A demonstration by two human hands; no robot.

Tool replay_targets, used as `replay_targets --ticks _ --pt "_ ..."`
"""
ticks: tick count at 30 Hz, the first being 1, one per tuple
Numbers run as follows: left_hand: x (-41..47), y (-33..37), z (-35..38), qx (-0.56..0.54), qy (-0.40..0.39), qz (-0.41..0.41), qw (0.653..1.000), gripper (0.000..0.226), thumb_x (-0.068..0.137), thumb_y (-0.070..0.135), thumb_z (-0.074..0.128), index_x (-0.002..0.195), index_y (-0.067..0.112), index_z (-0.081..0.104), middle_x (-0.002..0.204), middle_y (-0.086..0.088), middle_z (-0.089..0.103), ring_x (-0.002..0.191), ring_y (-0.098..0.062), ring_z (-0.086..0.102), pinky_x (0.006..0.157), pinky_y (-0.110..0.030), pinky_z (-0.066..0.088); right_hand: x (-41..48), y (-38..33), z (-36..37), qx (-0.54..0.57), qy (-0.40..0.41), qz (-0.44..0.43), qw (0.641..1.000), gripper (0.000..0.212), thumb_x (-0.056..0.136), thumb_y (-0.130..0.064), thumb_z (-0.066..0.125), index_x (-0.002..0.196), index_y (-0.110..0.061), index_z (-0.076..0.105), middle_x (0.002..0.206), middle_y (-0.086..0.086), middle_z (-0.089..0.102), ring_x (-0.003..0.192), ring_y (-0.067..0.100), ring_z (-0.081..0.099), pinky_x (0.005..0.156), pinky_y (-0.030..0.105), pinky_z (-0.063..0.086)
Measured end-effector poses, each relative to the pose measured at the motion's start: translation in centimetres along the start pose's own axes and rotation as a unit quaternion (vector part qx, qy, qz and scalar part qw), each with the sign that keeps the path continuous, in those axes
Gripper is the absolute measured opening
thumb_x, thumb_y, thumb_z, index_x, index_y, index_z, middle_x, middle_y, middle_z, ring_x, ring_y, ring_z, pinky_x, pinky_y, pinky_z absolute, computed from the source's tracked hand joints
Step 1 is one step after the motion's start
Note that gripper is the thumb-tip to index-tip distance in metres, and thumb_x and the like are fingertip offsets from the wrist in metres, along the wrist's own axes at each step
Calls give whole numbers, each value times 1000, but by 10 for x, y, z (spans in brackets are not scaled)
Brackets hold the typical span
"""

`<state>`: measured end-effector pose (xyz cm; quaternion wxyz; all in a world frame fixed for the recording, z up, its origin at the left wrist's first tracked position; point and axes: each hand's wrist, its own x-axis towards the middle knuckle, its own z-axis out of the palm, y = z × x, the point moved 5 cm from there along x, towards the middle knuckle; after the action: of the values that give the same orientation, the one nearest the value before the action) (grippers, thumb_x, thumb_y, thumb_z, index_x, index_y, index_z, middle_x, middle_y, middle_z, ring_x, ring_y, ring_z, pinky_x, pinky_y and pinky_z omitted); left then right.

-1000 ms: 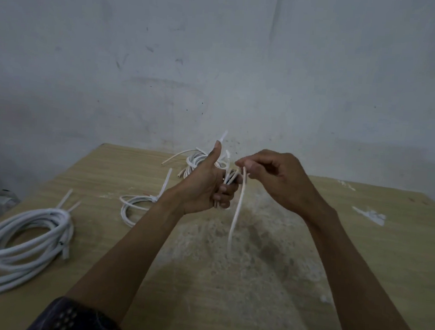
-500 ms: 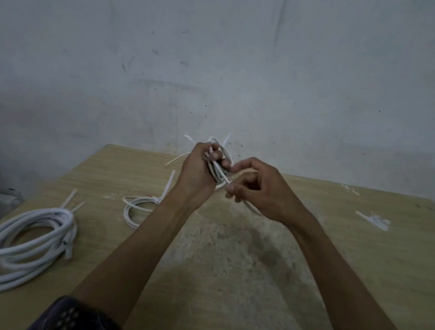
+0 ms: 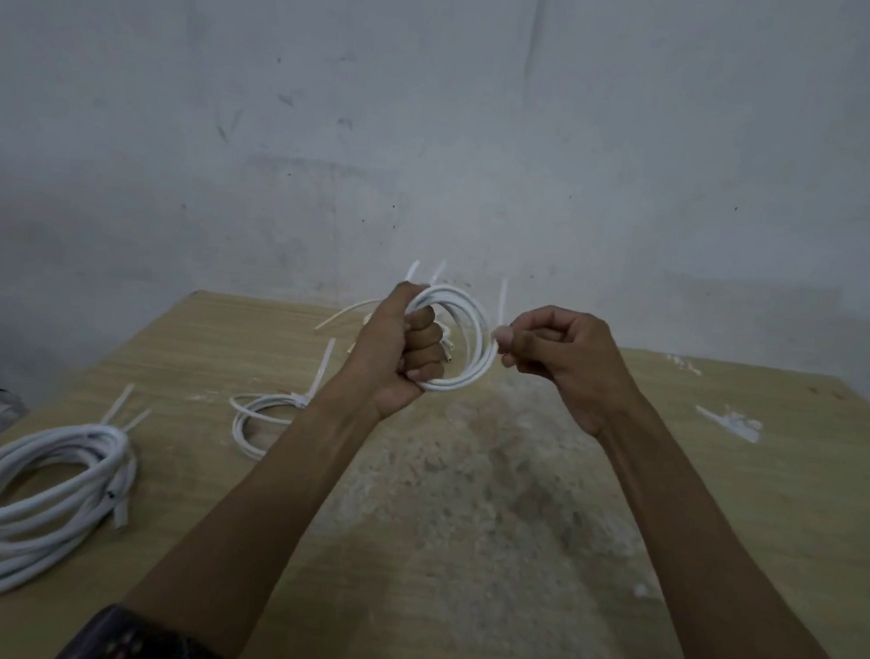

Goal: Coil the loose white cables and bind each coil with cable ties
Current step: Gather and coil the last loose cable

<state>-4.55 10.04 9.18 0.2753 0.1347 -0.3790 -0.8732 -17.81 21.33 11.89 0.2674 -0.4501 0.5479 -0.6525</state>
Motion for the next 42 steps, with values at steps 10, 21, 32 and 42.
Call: replay_targets --ticks 10,21,32,42 --pt "1 -12 -5 -34 37 3 999 54 100 38 45 50 24 26 39 7 14 28 -7 14 31 -16 11 -10 10 37 -251 63 -228 939 10 94 -16 68 100 -18 75 113 2 61 107 4 61 70 12 53" --pt "9 -18 -7 87 99 51 990 54 104 49 37 62 15 41 41 6 23 32 -8 22 34 -18 23 2 36 25 -159 129 -111 973 27 92 -16 71 115 -18 57 94 -1 68 72 21 73 64 36 60" --pt "16 -20 -22 171 91 -4 981 56 97 59 46 61 19 36 43 6 21 32 -9 19 38 -18 24 -14 30 40 -329 128 -249 902 17 94 -10 62 109 -7 70 95 5 72 81 16 65 72 20 48" --pt "20 -80 1 203 124 9 971 58 84 53 71 59 25 26 47 5 16 36 -11 15 40 -20 12 -39 37 -15 -331 97 -134 929 24 93 -39 69 99 -15 68 74 -5 67 65 8 65 60 30 54"
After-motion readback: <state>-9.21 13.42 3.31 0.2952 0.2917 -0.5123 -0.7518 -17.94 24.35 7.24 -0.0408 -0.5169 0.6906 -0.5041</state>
